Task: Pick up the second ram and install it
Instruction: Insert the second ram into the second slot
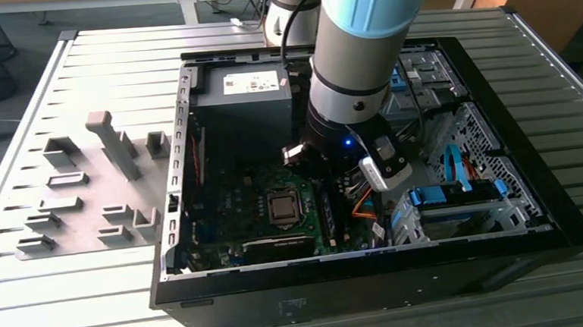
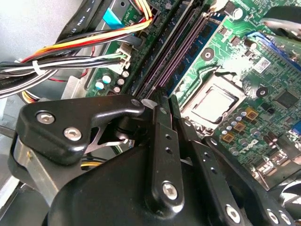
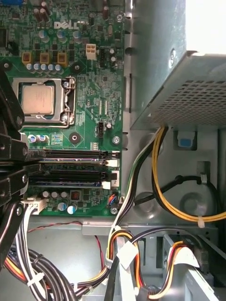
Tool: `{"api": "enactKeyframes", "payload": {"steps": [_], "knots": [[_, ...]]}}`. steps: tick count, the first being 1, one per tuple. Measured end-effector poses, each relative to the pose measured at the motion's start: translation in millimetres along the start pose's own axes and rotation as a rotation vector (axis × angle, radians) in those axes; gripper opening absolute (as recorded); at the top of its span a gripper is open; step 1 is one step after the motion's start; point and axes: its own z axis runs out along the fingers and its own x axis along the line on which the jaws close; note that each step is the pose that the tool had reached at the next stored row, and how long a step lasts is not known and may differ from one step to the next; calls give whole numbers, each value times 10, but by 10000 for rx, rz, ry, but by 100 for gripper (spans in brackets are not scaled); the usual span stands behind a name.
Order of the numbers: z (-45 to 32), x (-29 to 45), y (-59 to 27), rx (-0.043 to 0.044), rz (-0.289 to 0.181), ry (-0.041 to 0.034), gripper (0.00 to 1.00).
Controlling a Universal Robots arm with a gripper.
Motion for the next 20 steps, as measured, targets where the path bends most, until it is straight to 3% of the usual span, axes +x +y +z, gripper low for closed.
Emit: {"api": "enactKeyframes", "payload": {"steps": [20], "knots": [[60, 1, -2, -1, 31, 43, 14]]}}
